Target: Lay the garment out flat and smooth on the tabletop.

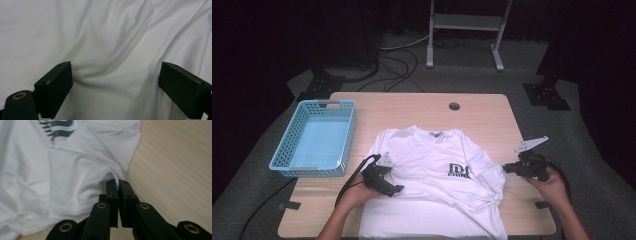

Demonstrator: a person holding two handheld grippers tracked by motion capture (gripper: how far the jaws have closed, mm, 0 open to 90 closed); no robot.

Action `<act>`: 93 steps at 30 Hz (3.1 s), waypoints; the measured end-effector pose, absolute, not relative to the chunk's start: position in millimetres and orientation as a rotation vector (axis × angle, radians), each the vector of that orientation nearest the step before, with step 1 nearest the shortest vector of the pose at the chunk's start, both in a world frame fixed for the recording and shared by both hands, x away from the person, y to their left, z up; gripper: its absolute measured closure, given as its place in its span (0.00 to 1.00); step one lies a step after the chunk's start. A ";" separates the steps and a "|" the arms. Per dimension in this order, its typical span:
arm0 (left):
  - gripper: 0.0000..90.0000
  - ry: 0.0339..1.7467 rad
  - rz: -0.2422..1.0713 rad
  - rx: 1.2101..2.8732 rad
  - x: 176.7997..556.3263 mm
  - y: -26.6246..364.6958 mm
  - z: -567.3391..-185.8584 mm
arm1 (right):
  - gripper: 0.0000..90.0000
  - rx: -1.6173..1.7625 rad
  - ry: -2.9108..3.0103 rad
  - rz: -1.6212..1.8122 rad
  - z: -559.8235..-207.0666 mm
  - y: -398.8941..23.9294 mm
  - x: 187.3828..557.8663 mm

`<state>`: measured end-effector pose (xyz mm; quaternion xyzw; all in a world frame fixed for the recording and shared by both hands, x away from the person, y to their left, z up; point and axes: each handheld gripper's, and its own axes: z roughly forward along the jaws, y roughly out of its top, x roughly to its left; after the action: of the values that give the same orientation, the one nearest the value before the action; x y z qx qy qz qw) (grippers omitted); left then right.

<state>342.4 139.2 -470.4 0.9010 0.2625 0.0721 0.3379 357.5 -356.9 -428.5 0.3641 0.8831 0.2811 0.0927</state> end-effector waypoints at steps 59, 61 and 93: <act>0.12 0.701 0.230 2.346 348.2 126.4 -471.6 | 0.93 1.054 2.592 0.880 -462.4 -344.7 339.5; 0.12 0.697 0.229 2.342 346.8 125.8 -472.0 | 0.93 1.051 2.609 0.860 -461.3 -344.0 329.9; 0.12 0.681 0.220 2.336 347.2 125.9 -472.5 | 0.87 1.089 2.448 0.827 -452.9 -354.2 335.2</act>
<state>347.2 125.9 -472.5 0.8984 0.2620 0.0845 0.3422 335.2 -354.2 -452.9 0.3829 0.8606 0.2908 0.1681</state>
